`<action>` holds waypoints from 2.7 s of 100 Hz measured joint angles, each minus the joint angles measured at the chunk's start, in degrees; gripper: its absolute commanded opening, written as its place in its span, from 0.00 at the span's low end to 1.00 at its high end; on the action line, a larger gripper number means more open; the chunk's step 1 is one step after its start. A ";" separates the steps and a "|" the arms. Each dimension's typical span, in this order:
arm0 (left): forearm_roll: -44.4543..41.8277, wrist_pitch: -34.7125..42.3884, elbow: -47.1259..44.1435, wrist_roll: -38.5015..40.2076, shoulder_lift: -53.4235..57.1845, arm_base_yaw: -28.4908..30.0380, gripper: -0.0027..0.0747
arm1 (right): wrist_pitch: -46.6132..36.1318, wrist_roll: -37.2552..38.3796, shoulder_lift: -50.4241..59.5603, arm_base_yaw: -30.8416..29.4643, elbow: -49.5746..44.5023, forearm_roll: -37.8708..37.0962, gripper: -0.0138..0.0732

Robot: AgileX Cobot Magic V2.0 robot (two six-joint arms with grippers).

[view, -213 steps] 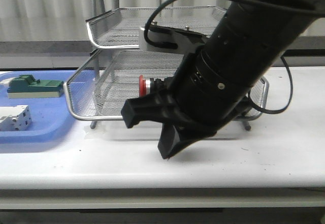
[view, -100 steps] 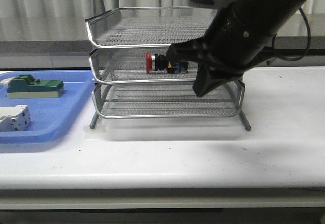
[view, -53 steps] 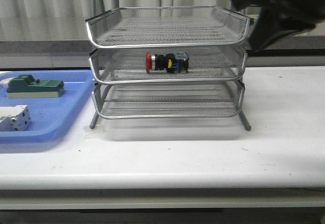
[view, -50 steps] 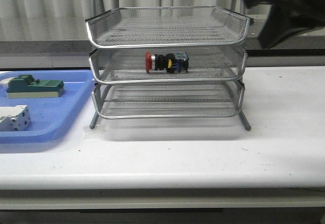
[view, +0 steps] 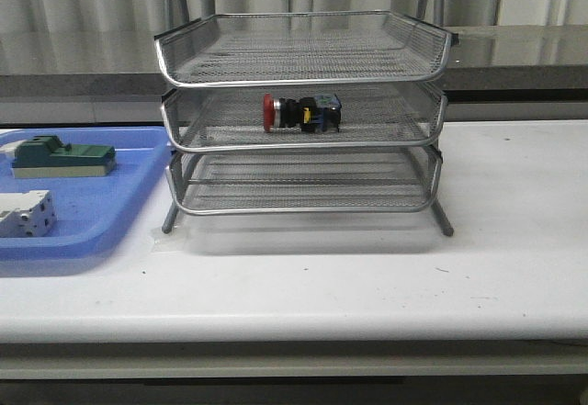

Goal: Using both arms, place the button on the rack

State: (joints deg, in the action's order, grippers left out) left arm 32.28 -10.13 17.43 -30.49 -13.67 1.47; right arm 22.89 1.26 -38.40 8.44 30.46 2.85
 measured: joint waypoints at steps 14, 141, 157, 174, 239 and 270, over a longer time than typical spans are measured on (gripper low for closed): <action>0.00 0.00 0.00 0.00 0.00 0.00 0.01 | 0.08 0.00 9.72 -0.14 -3.52 -0.09 0.09; 0.00 0.00 0.00 0.00 0.00 0.00 0.01 | -4.26 0.00 22.85 -0.55 -13.94 -3.63 0.09; 0.00 0.00 0.00 0.00 0.00 0.00 0.01 | -8.25 0.00 29.28 -2.85 -20.56 -4.42 0.09; 0.00 0.00 0.00 0.00 0.00 0.00 0.01 | -10.52 0.37 37.08 -6.77 -26.98 -4.64 0.09; 0.00 0.00 0.00 0.00 0.00 0.00 0.01 | -17.21 1.25 38.91 -7.87 -32.01 -4.64 0.09; 0.00 0.00 0.00 0.00 0.00 0.00 0.01 | -17.29 1.35 38.91 -7.87 -32.01 -4.64 0.09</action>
State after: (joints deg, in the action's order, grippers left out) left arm 32.28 -10.13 17.43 -30.49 -13.67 1.47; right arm 5.60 2.61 0.52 0.57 -1.55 -1.80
